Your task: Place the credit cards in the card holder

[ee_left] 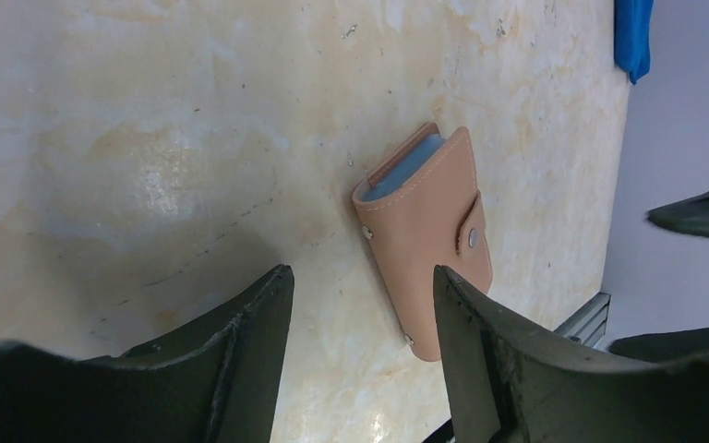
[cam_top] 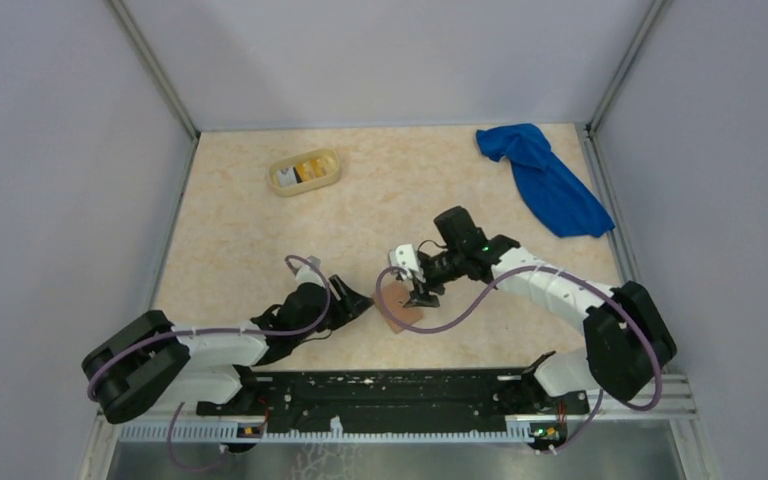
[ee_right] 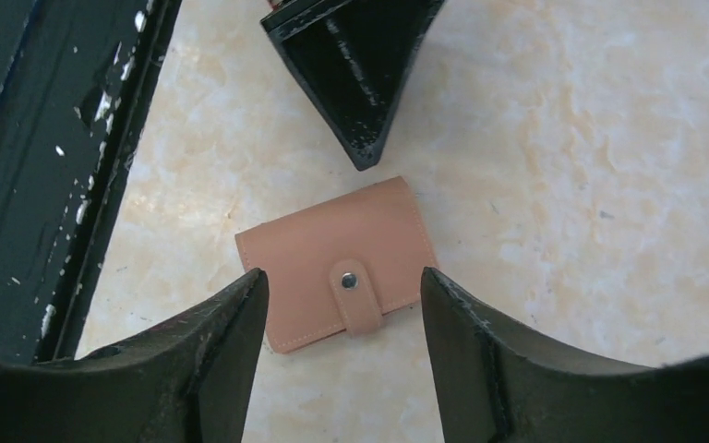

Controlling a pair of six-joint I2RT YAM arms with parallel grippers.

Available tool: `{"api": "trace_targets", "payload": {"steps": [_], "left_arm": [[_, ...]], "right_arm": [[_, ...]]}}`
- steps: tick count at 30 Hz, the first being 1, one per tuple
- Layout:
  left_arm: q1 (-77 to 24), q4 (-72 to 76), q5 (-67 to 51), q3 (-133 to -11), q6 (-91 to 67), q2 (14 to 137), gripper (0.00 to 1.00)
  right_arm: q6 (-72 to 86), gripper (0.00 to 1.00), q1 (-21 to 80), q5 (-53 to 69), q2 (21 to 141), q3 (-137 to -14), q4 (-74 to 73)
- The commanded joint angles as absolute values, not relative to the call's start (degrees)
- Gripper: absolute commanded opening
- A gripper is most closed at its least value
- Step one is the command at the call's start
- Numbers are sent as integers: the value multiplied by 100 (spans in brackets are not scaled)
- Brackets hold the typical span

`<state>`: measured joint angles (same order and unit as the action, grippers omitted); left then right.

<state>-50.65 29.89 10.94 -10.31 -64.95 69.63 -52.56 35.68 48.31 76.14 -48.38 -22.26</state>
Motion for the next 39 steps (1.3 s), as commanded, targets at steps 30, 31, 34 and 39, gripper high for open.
{"api": "trace_targets", "payload": {"steps": [30, 31, 34, 39], "left_arm": [[-5247, 3849, 805, -1582, -6661, 8780, 38], [-5247, 3896, 774, -1578, -6662, 8841, 37], [-5247, 4064, 699, -1544, -6638, 9015, 32], [-5247, 4185, 697, -1466, -6593, 9087, 25]], "right_arm": [[-5165, 33, 4700, 2290, 9425, -4962, -1772], [-5163, 32, 4722, 2176, 9471, -4976, -1775], [-5131, 25, 4782, 1922, 9555, -4998, -1721], [-5031, 7, 4790, 1684, 9538, -5022, -1662]]}}
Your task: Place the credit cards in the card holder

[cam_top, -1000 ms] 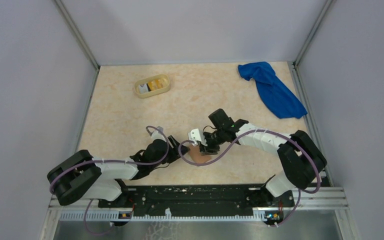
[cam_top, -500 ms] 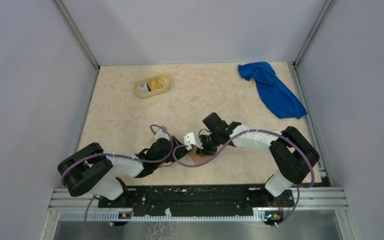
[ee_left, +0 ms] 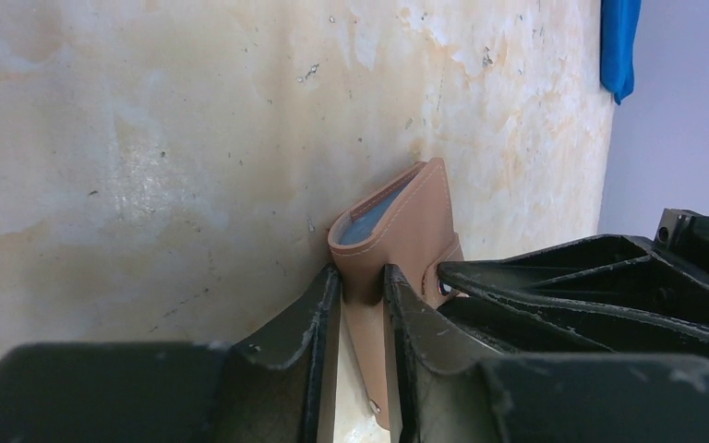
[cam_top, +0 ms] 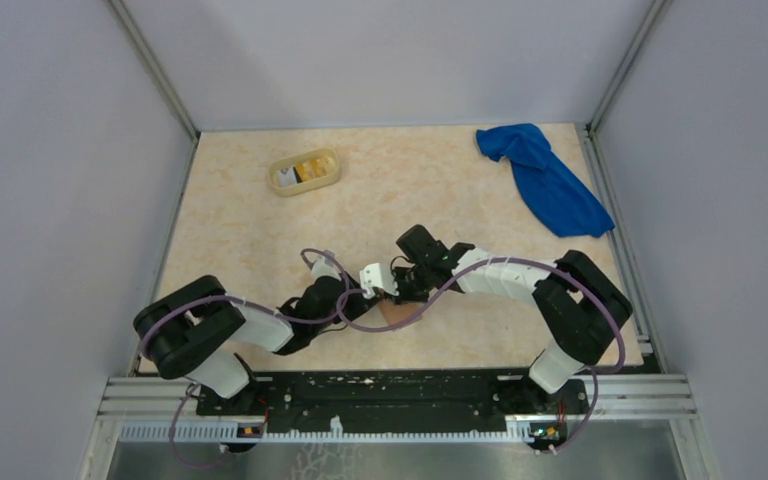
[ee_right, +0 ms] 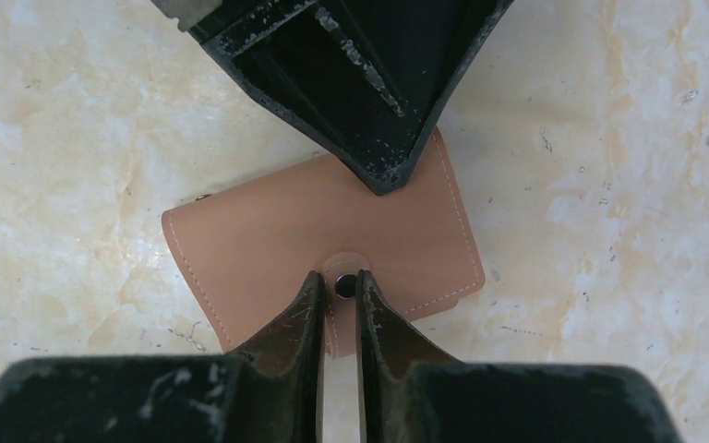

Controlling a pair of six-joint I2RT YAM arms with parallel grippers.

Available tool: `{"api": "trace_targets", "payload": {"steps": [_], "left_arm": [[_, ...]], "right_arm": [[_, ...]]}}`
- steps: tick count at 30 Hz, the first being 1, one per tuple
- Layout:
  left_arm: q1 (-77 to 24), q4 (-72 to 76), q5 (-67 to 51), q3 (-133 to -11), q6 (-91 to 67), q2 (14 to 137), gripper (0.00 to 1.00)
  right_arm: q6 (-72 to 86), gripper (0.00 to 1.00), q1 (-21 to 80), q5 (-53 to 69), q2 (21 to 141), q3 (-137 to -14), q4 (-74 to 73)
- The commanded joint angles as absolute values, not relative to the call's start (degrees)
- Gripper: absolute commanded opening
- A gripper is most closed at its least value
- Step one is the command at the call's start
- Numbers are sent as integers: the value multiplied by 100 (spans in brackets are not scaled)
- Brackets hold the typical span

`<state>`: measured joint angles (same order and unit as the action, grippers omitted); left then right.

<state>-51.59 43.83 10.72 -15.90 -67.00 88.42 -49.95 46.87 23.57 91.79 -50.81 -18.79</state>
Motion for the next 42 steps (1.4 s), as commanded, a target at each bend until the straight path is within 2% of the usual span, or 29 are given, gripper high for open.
{"api": "trace_targets", "payload": {"steps": [1, 3, 6, 10, 18, 20, 24, 30, 33, 37, 40, 42], "left_arm": [[-5247, 4191, 713, -1448, -6588, 9081, 23], [-5247, 4201, 767, -1397, -6583, 9046, 20], [-5247, 4186, 897, -1310, -6584, 8989, 15], [-5247, 4133, 1047, -1228, -6574, 8961, 9], [-5247, 4163, 1238, -1118, -6424, 8748, 9], [-5247, 4220, 1142, -1105, -6255, 8579, 16], [-5247, 4315, 888, -1029, -5833, 8034, 50], [-5247, 4578, 736, -629, -5669, 7178, 86], [-5247, 4474, 741, -598, -5717, 6997, 92], [-5247, 4564, 710, -582, -5785, 6998, 95], [-5247, 4747, 640, -557, -5783, 7114, 95], [-5247, 4791, 639, -562, -5839, 7201, 89]], "right_arm": [[-5006, 4, 4790, 1672, 9517, -5021, -1661], [-4925, 0, 4790, 1698, 9443, -5042, -1658], [-4681, 0, 4779, 1782, 9285, -5080, -1609], [-4226, 0, 4521, 2590, 9039, -5138, -1628], [-3058, 0, 3683, 4068, 8812, -5018, -1240], [-2768, 0, 3606, 4465, 8823, -4957, -1060], [-2253, 0, 3581, 4851, 8786, -4880, -692], [-1372, 0, 3298, 5634, 8388, -4524, 326], [-1088, 0, 3261, 6084, 8296, -4417, 623], [-967, 0, 3261, 6217, 8348, -4384, 751], [-1172, 0, 3261, 6028, 8424, -4473, 474], [-1193, 0, 3261, 5899, 8459, -4511, 401]]}}
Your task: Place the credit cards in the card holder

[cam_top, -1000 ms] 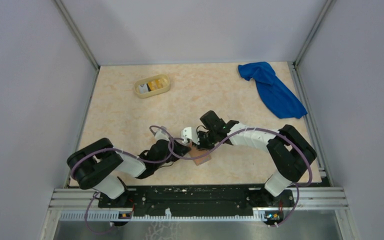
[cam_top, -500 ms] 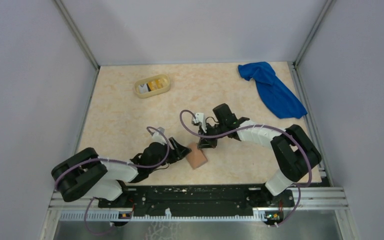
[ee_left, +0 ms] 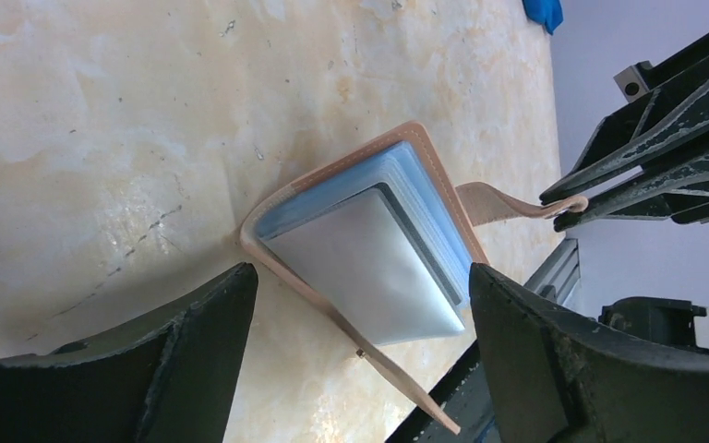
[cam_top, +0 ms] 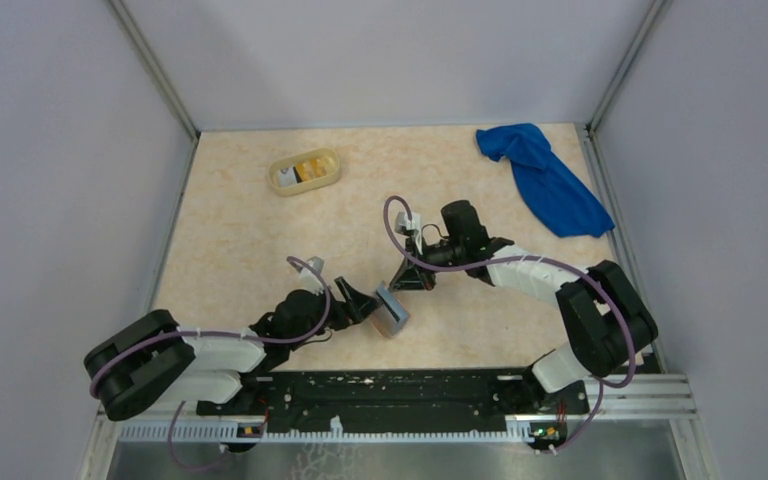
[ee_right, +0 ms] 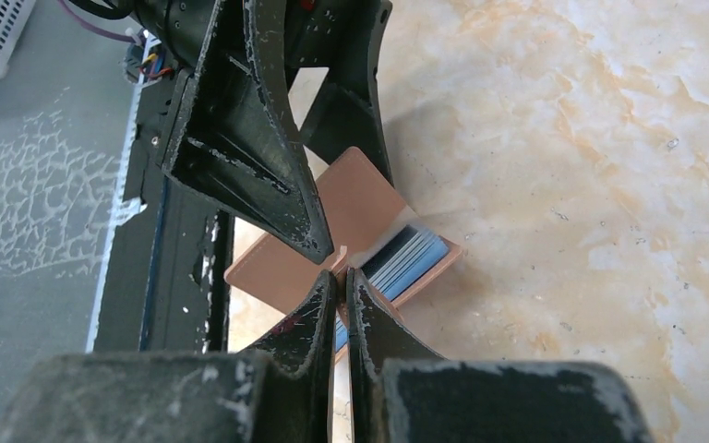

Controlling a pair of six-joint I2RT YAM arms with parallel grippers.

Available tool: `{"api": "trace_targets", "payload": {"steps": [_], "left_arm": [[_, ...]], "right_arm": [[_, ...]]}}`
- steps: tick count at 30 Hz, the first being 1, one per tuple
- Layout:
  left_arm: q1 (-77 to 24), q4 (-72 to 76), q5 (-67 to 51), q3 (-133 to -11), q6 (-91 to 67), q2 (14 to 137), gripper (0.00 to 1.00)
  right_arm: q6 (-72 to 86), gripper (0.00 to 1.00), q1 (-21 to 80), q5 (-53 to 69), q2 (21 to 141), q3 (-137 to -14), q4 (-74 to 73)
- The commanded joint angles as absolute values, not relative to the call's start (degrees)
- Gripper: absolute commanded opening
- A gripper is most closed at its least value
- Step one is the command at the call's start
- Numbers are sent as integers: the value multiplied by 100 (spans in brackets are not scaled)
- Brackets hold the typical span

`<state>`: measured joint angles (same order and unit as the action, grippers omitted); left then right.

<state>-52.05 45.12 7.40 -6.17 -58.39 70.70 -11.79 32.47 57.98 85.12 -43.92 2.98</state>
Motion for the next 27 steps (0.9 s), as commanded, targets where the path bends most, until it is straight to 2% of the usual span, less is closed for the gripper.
{"api": "trace_targets", "payload": {"steps": [1, 5, 7, 16, 18, 20, 24, 27], "left_arm": [[-5247, 4791, 668, -556, -5878, 7236, 84], [-5245, 4602, 757, -592, -5920, 7262, 75], [-5245, 4373, 823, -647, -5807, 7177, 56], [-5230, 3551, 1121, -837, -5212, 7230, 19], [-5221, 3421, 1089, -901, -5017, 7274, 14], [-5214, 3289, 1049, -986, -4807, 7351, 10], [-5182, 3214, 887, -1125, -4485, 7550, 6], [-5168, 3278, 800, -1161, -4397, 7638, 6]], "right_arm": [[-1225, 0, 3261, 5787, 8456, -4523, 359], [-1461, 0, 3245, 5247, 8427, -4604, 98], [-1876, 0, 3243, 4767, 8425, -4701, -300], [-3038, 0, 3252, 2830, 8605, -5023, -1247], [-3082, 7, 3252, 2304, 8815, -5173, -1451], [-3030, 19, 3252, 2122, 8972, -5354, -1617], [-2926, 38, 3252, 2545, 8639, -5262, -1444], [-2974, 43, 3252, 3099, 8163, -5124, -1323]]}}
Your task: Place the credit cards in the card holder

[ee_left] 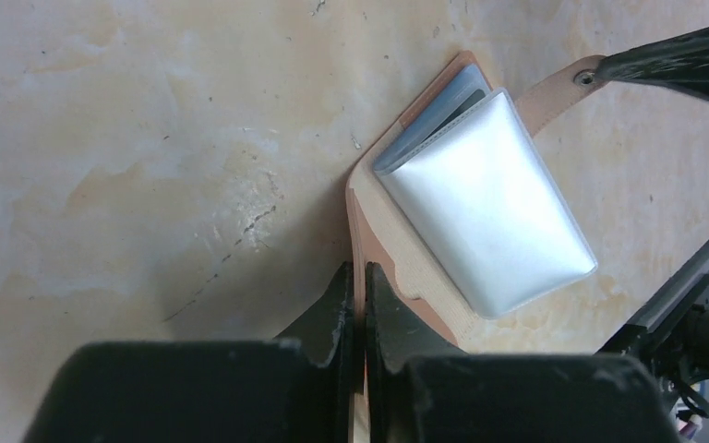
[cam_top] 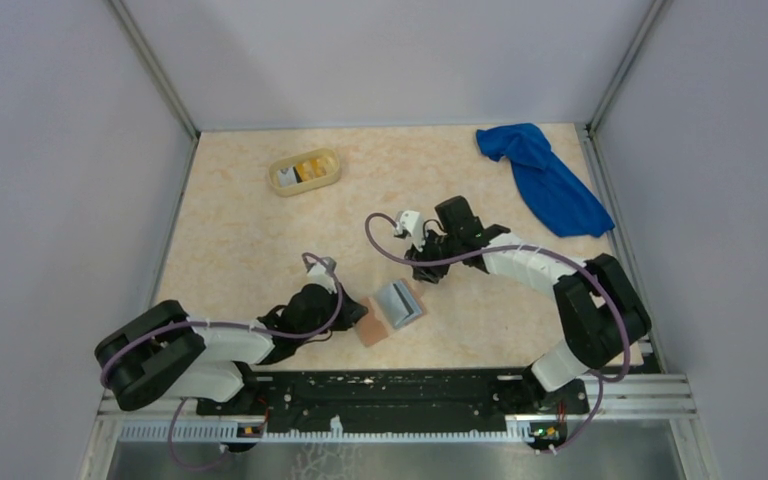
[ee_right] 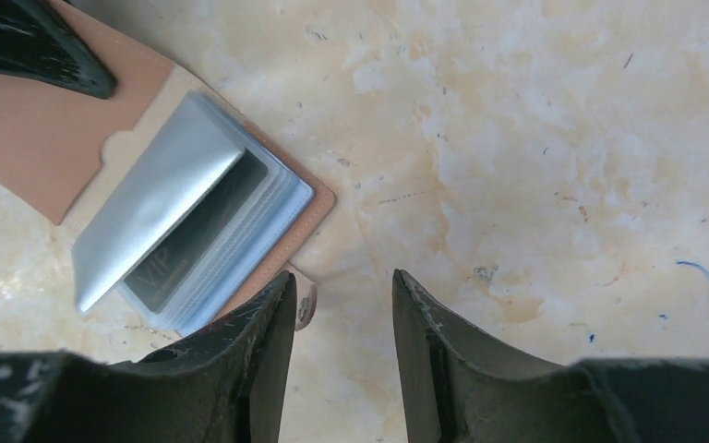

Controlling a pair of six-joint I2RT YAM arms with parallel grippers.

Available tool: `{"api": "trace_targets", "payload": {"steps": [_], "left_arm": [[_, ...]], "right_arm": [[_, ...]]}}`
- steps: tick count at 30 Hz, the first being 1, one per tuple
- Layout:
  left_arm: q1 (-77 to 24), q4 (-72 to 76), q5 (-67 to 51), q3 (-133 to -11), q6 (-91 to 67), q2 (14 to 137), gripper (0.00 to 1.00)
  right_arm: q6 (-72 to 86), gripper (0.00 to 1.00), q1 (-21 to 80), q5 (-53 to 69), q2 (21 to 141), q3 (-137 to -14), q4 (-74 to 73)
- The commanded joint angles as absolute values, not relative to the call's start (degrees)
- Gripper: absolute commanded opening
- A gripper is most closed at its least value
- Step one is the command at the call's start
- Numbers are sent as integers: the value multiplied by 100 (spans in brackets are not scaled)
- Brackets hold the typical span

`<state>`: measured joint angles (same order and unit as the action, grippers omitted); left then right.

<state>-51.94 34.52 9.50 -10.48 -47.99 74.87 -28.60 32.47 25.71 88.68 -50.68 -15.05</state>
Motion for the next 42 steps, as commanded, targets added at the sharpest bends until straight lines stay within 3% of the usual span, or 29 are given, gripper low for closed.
{"api": "trace_targets", "payload": {"steps": [1, 5, 12, 18, 31, 42], "left_arm": [[-5168, 3305, 778, -1160, -4388, 7667, 5], [-5168, 3393, 739, -1169, -4392, 7734, 4], [-5168, 3665, 620, -1125, -4472, 7821, 3], [-5168, 3794, 578, -1074, -4529, 7824, 2], [-5168, 3865, 536, -1024, -4623, 7694, 1], [-5168, 4207, 463, -919, -4780, 7708, 1]], "right_arm": [[-3034, 43, 3248, 3410, 8055, -5098, -1347], [-3217, 42, 3252, 4788, 8229, -5122, -1725], [-2633, 32, 3311, 4080, 9309, -5808, -2456], [-2213, 44, 3318, 3894, 9716, -5995, -2657], [-2100, 45, 3595, 4311, 10266, -6308, -3154], [-1665, 45, 3788, 6431, 10178, -6207, -2842]]}}
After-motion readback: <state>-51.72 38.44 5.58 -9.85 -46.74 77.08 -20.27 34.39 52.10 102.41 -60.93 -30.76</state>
